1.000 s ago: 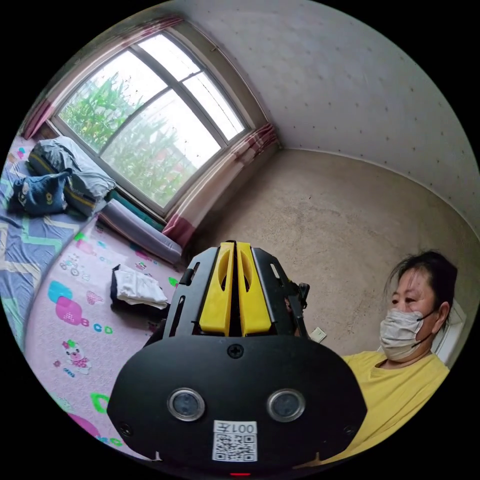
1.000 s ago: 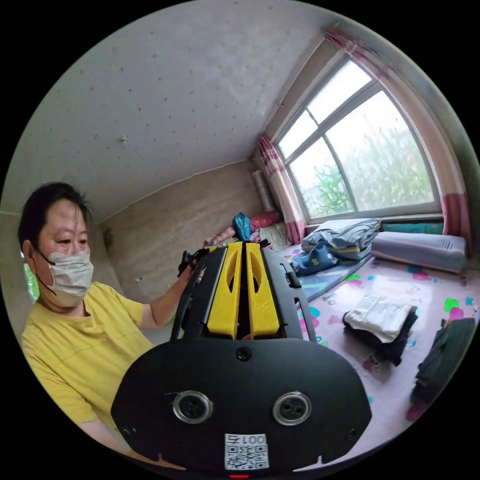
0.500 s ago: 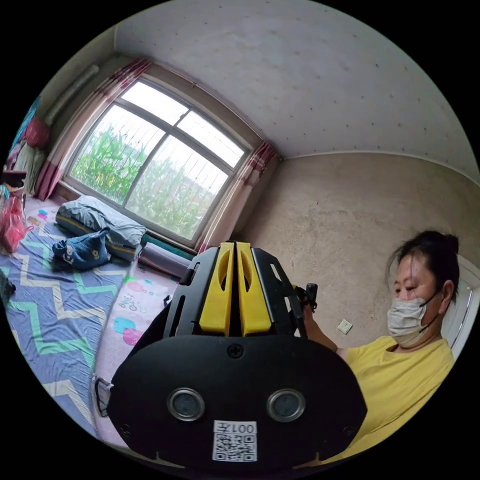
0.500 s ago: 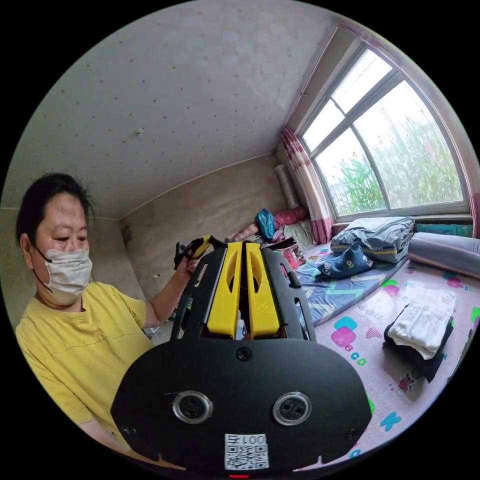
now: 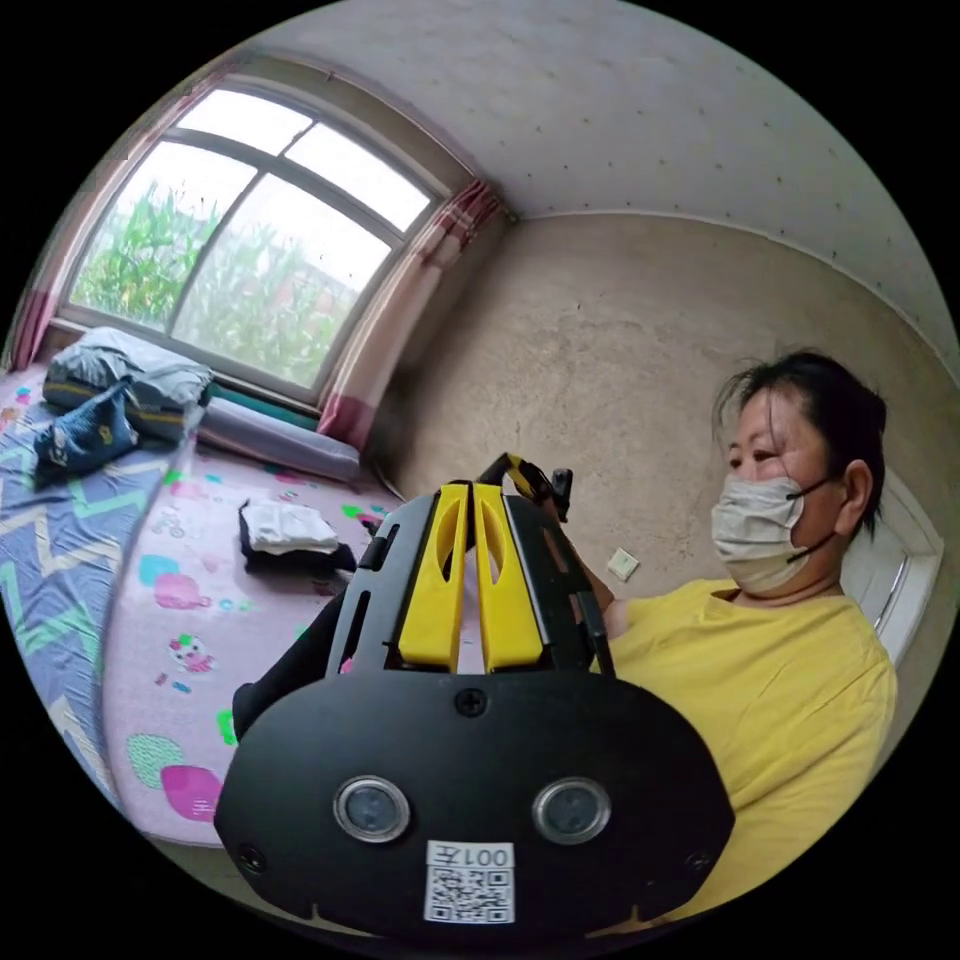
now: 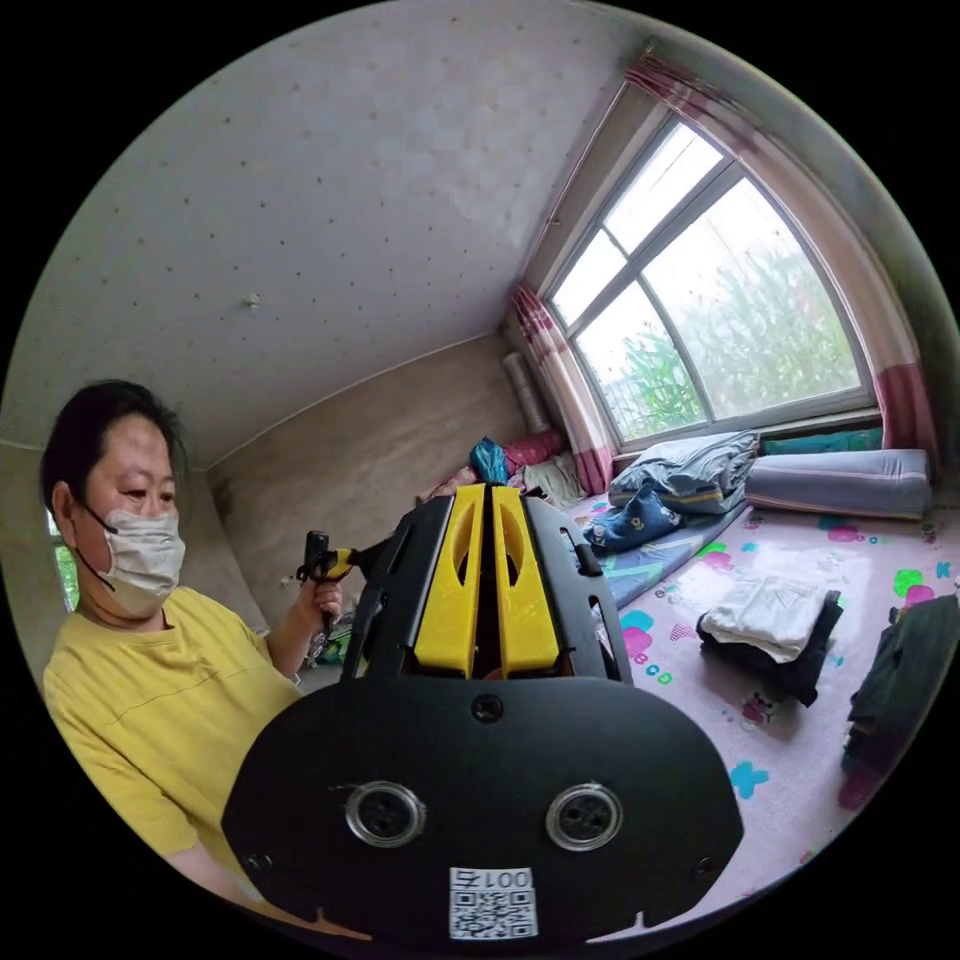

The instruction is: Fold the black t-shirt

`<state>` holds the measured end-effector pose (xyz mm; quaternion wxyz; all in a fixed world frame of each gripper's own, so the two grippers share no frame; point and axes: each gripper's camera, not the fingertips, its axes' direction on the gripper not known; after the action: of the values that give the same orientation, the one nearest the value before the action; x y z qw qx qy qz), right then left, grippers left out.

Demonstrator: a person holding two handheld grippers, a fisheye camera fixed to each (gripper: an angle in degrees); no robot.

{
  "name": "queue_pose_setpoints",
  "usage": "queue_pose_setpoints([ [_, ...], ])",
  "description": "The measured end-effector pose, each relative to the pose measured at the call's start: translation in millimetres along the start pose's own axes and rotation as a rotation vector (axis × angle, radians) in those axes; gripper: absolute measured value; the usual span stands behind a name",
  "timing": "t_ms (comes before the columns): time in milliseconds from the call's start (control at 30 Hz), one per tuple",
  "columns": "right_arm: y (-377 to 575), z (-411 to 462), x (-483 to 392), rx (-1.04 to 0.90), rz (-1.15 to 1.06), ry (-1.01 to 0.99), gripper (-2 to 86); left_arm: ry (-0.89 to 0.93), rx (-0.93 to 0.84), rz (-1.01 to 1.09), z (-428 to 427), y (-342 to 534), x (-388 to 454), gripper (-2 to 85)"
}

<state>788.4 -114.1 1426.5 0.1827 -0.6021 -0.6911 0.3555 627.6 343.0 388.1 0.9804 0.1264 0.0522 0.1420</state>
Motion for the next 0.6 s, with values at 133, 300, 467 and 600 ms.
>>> queue_pose_setpoints([
  [133,-26.2,-7.6,19.8,-0.054,-0.058,0.047,0.7,0.059,-0.003,-0.077,51.0,20.7,-4.3,-1.2],
  [300,-42.4,46.8,61.3,-0.201,-0.098,0.089,0.9,0.049,0.033,-0.302,86.3,51.5,-44.9,-1.1],
  [467,-21.0,171.6,128.8,-0.412,-0.104,0.095,2.1,-0.035,0.055,-0.556,104.3,94.6,-106.9,-1.2],
  [600,20.0,270.6,180.7,-0.532,-0.074,0.051,4.5,-0.156,0.092,-0.755,113.4,129.5,-176.2,-1.1],
])
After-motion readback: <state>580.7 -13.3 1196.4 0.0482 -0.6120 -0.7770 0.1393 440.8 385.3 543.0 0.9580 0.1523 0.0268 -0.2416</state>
